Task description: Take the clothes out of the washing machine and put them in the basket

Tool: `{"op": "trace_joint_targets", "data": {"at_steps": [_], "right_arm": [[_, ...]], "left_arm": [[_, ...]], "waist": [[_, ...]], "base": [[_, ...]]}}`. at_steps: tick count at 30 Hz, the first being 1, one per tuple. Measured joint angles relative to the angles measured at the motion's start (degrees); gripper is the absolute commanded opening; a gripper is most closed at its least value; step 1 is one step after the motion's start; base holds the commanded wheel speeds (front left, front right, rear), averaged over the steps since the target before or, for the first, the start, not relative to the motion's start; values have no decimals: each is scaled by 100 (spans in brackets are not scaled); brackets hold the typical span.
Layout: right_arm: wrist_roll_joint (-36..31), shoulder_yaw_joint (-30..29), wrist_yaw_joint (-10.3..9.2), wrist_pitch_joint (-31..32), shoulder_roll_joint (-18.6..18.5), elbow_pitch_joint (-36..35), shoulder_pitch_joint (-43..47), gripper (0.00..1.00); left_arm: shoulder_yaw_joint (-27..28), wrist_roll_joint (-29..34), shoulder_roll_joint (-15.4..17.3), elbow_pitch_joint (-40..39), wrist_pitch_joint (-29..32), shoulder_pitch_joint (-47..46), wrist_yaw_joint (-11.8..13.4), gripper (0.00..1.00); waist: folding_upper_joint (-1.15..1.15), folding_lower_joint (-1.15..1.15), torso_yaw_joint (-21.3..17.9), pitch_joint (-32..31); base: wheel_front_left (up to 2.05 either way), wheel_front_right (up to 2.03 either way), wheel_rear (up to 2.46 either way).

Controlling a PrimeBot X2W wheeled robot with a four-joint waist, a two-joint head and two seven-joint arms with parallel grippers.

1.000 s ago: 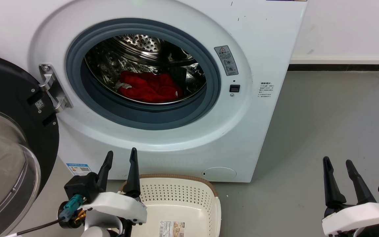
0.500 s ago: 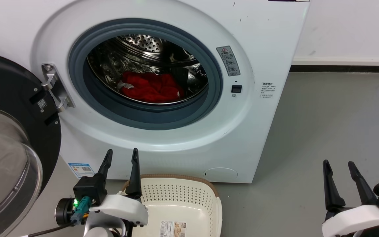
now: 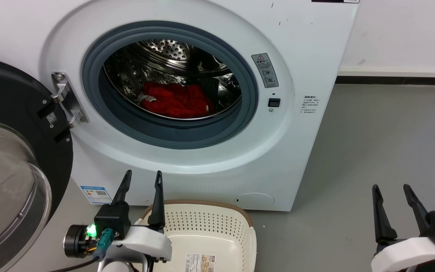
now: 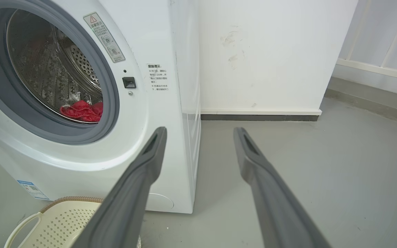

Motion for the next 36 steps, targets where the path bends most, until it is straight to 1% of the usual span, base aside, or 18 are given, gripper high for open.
{"op": "trace_joint_targets", "data": {"at_steps": [14, 36], "right_arm": [[-527, -18, 1, -5, 3, -93, 67, 100], [-326, 20, 1, 45, 4, -51, 60, 100]], "left_arm": [[12, 355, -44, 108, -133, -1, -3, 100], [163, 357, -114, 236, -147, -3, -25, 100]], "waist": [[0, 0, 7, -22], [0, 0, 7, 5]], "base": [[0, 0, 0], [0, 0, 0]]}}
